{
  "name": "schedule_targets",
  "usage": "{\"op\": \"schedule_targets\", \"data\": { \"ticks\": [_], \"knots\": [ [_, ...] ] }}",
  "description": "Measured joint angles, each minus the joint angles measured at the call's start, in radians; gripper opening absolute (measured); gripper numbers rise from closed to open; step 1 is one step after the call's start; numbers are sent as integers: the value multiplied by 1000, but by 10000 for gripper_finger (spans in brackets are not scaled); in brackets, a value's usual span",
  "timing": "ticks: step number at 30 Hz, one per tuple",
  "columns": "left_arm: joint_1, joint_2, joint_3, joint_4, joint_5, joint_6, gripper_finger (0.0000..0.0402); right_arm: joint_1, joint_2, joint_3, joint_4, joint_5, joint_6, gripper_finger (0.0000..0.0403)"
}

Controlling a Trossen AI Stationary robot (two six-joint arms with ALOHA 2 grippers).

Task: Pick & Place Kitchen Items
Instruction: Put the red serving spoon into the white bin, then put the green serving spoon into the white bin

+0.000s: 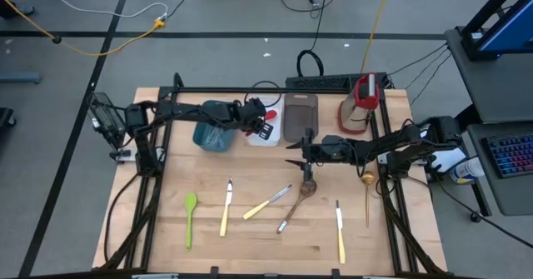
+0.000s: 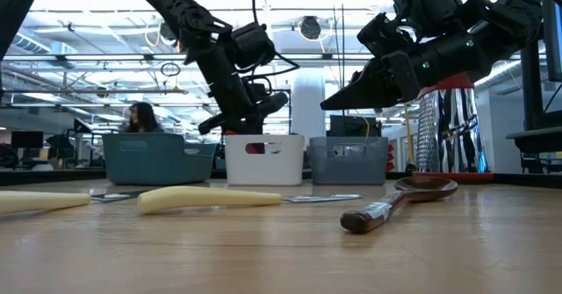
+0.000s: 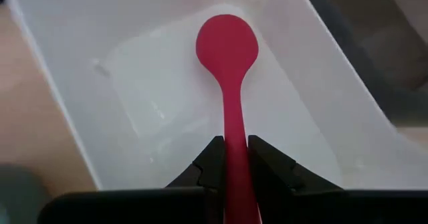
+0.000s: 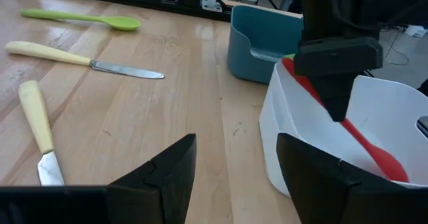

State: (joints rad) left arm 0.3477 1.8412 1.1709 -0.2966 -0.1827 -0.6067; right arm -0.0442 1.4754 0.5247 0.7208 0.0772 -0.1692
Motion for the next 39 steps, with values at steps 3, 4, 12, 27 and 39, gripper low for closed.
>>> {"op": "schedule_targets", "data": {
  "ticks": [3, 4, 12, 27, 39],
  "knots": [
    [8, 0, 0, 12, -1, 0, 55, 0, 0, 0, 0, 0, 0, 201],
    [8, 0, 0, 11, -2, 0, 59, 0, 0, 0, 0, 0, 0, 201],
    [3, 0, 0, 10, -2, 41, 100, 0, 0, 0, -6, 0, 0, 201],
    [-37, -53, 0, 17, -49, 150, 115, 0, 0, 0, -23, 0, 1, 201],
    [-161, -181, 0, 18, -184, 286, 115, 0, 0, 1, -29, 0, 56, 201]
  ]
}}
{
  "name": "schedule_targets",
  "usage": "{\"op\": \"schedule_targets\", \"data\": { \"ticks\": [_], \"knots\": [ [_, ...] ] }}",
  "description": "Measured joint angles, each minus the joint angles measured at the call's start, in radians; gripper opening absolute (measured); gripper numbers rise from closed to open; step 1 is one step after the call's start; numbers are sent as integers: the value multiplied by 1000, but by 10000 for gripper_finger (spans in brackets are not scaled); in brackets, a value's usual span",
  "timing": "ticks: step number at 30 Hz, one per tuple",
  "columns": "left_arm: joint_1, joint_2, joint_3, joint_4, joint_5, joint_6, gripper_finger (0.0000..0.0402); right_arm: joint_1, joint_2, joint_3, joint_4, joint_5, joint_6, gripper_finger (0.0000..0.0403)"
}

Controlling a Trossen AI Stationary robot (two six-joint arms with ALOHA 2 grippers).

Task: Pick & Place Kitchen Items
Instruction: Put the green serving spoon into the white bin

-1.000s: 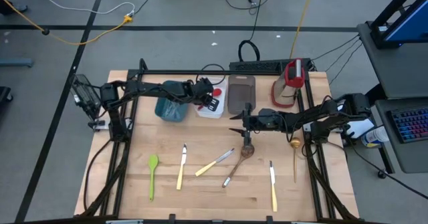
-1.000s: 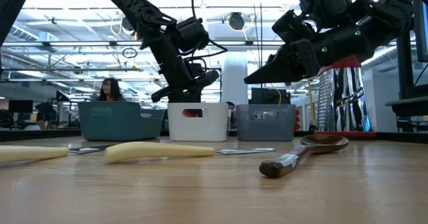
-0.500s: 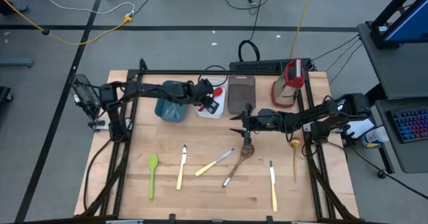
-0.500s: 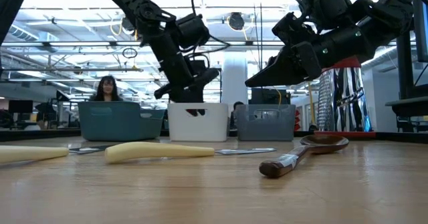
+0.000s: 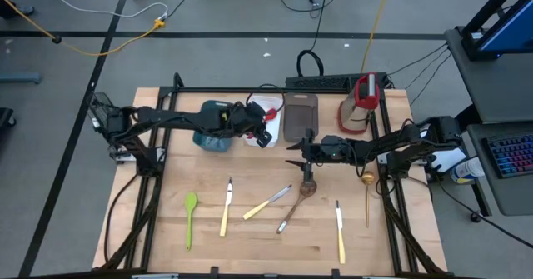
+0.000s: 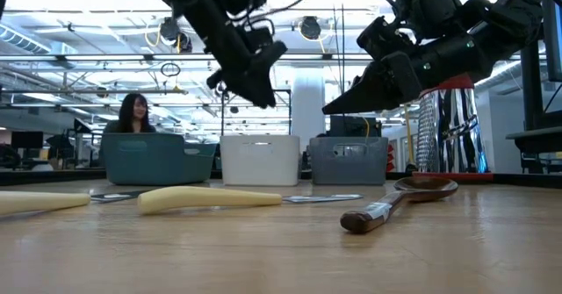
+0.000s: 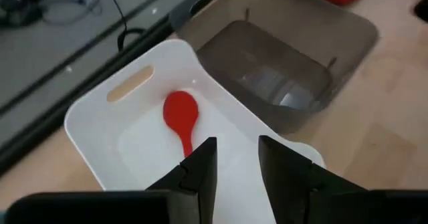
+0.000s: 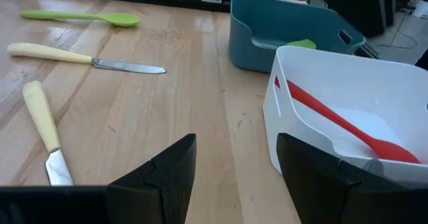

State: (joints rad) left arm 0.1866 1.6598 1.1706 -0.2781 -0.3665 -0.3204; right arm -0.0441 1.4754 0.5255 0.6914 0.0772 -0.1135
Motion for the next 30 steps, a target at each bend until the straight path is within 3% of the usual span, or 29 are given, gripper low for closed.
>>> {"op": "schedule_targets", "data": {
  "ticks": [13, 30],
  "knots": [
    [-126, -94, 0, -45, -55, 72, 115, 0, 0, 0, -56, 0, 2, 201],
    [-217, -177, 0, -370, -53, -156, 115, 0, 0, 0, -53, 0, 2, 201]
  ]
}}
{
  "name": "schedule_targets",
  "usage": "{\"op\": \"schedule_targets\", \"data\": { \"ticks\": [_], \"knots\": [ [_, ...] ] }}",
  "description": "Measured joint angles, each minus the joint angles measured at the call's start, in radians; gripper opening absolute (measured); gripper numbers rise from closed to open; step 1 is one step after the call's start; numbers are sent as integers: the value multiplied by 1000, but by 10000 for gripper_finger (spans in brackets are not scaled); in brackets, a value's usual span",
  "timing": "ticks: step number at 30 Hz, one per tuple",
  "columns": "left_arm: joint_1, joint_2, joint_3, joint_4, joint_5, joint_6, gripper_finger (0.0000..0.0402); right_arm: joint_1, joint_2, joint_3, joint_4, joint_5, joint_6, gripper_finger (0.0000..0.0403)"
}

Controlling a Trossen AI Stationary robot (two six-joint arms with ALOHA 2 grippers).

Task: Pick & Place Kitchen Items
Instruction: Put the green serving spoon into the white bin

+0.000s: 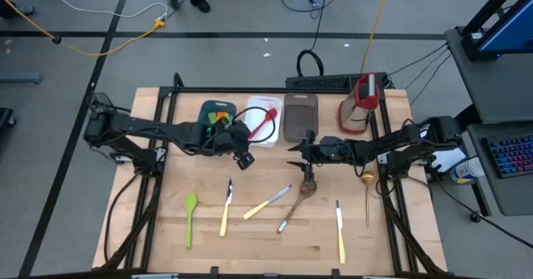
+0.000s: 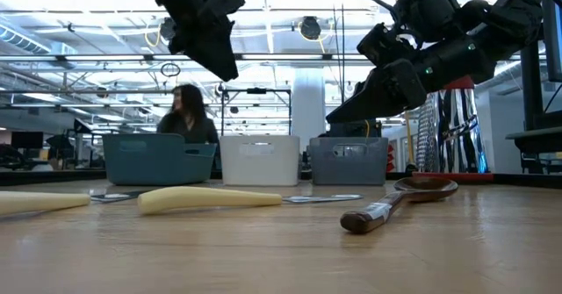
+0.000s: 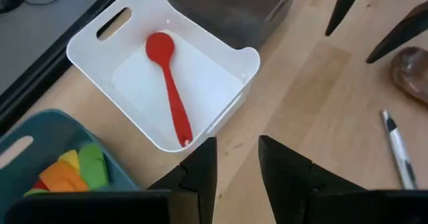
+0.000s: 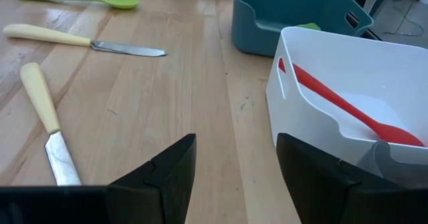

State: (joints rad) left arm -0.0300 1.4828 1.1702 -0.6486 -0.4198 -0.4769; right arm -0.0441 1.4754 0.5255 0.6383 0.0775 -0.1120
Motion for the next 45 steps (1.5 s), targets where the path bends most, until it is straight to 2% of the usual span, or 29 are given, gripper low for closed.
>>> {"op": "schedule_targets", "data": {
  "ticks": [9, 20, 28, 36, 40, 45],
  "knots": [
    [-6, -12, 0, -150, 2, -106, 115, 0, 0, 0, 0, 0, 0, 201],
    [-30, -61, 1, -244, 33, -138, 115, 0, 0, 0, 0, 0, 0, 201],
    [-100, -108, 0, -340, -24, -227, 115, 0, 0, 0, 0, 0, 0, 201],
    [-176, -112, -3, -418, -35, -325, 115, 0, 0, 0, 0, 0, 0, 201],
    [-211, -125, -30, -433, -34, -360, 115, 0, 0, 0, 0, 0, 0, 201],
    [-261, -184, -98, -436, -25, -507, 115, 0, 0, 0, 0, 0, -1, 201]
  ]
}}
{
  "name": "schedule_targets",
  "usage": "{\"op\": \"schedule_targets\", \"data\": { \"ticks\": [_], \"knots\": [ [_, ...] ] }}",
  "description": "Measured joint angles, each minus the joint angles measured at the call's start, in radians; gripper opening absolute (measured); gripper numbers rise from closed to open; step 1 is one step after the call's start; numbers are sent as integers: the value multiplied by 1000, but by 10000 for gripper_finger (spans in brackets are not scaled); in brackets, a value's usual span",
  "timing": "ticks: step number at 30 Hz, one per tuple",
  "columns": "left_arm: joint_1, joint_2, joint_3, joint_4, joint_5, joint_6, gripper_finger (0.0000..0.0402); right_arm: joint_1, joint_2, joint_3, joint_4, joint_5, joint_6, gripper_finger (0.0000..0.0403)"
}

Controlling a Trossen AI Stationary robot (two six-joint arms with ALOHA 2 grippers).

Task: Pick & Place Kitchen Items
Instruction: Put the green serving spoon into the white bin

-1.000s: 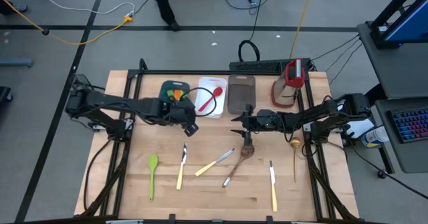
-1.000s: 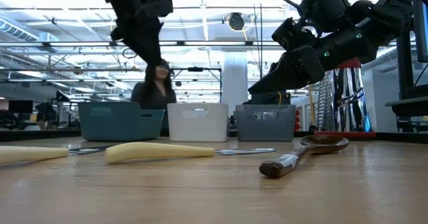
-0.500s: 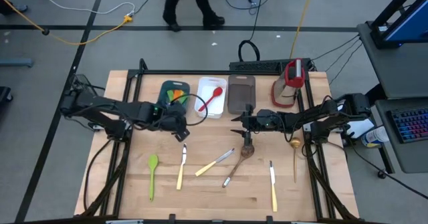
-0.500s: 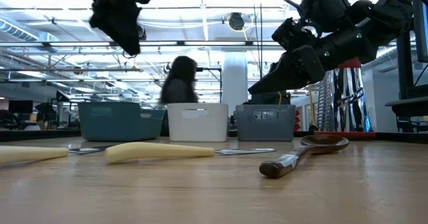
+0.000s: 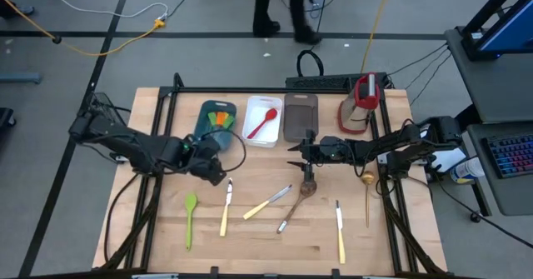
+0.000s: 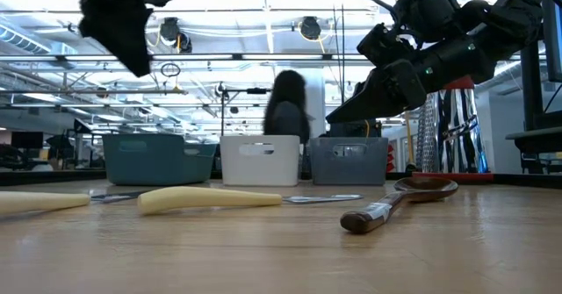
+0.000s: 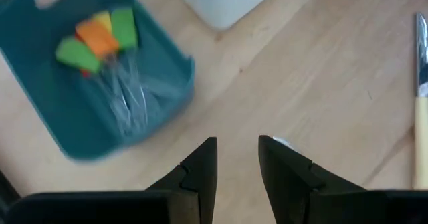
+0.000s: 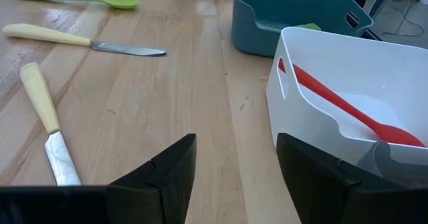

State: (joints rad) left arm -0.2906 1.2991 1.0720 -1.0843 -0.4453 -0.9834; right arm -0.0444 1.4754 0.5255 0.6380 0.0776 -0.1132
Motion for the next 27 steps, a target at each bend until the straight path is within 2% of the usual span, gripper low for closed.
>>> {"op": "schedule_targets", "data": {
  "ticks": [8, 13, 23, 27],
  "knots": [
    [-105, -93, -97, 0, 23, -304, 115, 0, 0, 0, 0, 0, -3, 201],
    [-165, -103, -151, 0, 68, -471, 115, 0, 0, 0, 0, 0, -3, 201],
    [-284, -102, -273, 9, 232, -821, 115, 0, 0, 0, 0, 0, -3, 201],
    [-334, -102, -289, 15, 256, -928, 115, 0, 0, 0, 0, 0, -3, 201]
  ]
}}
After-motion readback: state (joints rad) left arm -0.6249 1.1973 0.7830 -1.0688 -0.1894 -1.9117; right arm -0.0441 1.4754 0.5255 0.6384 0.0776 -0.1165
